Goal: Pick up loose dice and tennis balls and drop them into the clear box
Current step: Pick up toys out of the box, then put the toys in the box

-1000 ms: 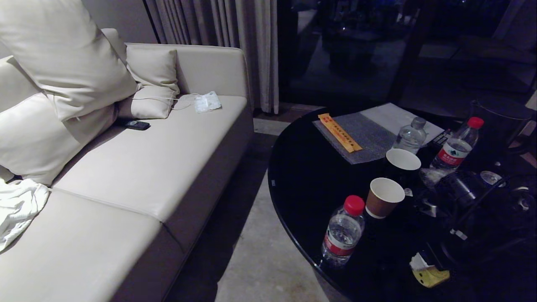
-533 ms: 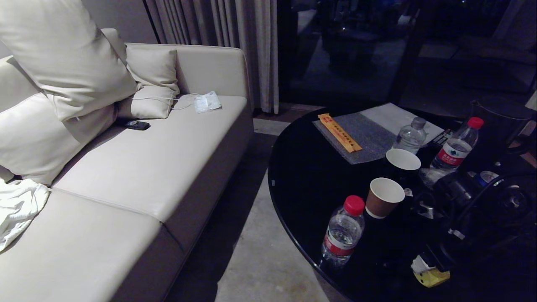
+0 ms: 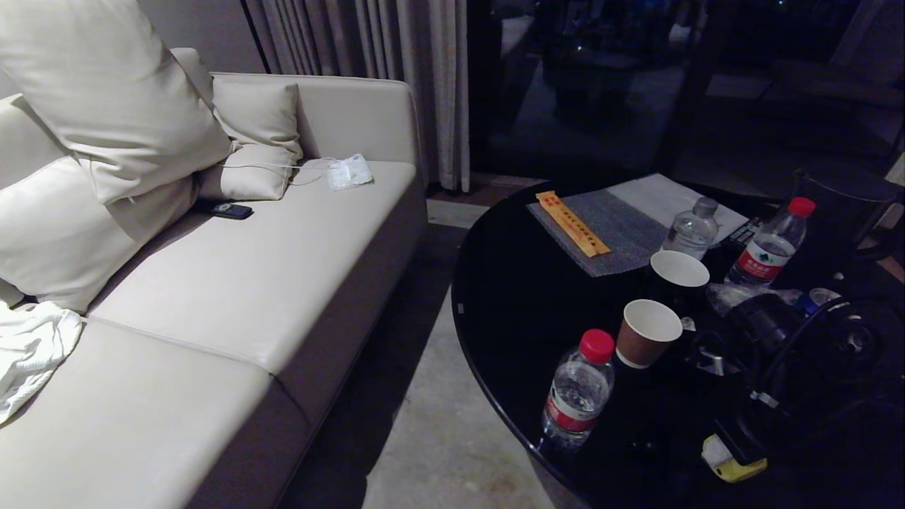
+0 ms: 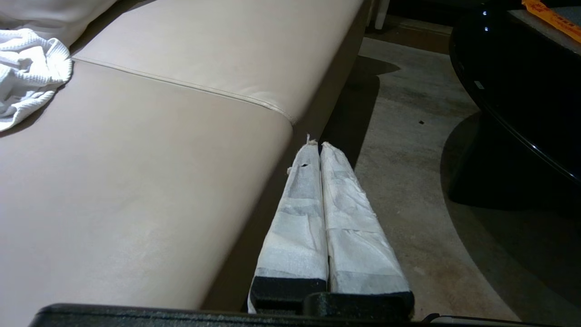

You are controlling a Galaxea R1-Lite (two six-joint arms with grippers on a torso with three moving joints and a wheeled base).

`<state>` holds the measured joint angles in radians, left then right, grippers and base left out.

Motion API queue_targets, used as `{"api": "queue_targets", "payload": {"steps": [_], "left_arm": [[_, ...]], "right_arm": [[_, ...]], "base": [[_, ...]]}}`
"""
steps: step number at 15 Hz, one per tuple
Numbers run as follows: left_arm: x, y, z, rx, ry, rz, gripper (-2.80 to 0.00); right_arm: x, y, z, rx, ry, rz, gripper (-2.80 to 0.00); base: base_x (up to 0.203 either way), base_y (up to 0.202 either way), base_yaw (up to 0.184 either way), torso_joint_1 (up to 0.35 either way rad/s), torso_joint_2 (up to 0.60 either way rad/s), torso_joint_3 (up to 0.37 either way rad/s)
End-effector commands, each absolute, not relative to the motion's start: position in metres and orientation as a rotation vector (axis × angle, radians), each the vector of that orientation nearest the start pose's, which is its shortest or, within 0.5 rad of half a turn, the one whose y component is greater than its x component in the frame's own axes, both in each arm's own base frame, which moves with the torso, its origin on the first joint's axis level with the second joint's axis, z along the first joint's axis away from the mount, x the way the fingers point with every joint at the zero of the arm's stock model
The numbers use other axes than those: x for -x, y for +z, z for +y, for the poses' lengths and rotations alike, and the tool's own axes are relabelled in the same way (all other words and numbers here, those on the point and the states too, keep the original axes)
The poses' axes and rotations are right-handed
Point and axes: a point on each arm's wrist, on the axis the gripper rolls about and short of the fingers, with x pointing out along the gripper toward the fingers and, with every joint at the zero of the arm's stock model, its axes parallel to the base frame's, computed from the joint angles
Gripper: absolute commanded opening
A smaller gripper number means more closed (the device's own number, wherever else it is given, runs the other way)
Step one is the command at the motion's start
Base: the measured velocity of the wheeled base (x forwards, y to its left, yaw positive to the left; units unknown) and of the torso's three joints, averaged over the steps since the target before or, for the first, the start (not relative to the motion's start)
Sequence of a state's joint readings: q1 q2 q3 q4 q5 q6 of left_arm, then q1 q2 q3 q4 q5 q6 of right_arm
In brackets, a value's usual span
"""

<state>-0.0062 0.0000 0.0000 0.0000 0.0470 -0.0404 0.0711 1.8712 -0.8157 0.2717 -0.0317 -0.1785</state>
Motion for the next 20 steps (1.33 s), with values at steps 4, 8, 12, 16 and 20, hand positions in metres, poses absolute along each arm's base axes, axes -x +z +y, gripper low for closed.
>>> {"api": "queue_targets", "payload": {"steps": [4,8,12,16,20], "left_arm": [[0.023,0.075,0.001,0.041,0.041,0.002,-2.80],[0.023,0.075,0.001,0.041,0.041,0.002,-2.80],[0.023,0.075,0.001,0.041,0.041,0.002,-2.80],[0.023,0.075,0.001,0.041,0.041,0.002,-2.80],[0.023,0.075,0.001,0.041,0.041,0.002,-2.80]], "right_arm": [[-0.256,0.094,0.013,0.205,0.127,1.239,-2.80],[-0.212,0.139,0.006,0.160,0.070,1.057,-2.80],[-0.134,0.153,-0.002,0.121,0.008,0.858,-2.80],[-0.047,0.145,-0.002,0.113,-0.028,0.560,-2.80],[0.011,0.113,-0.001,0.080,-0.043,0.343,-2.80]], "base": [[0.000,0.000,0.000,0.000,0.00,0.000],[0.000,0.000,0.000,0.000,0.00,0.000],[0.000,0.000,0.000,0.000,0.00,0.000],[0.000,0.000,0.000,0.000,0.00,0.000],[0.000,0.000,0.000,0.000,0.00,0.000]]}}
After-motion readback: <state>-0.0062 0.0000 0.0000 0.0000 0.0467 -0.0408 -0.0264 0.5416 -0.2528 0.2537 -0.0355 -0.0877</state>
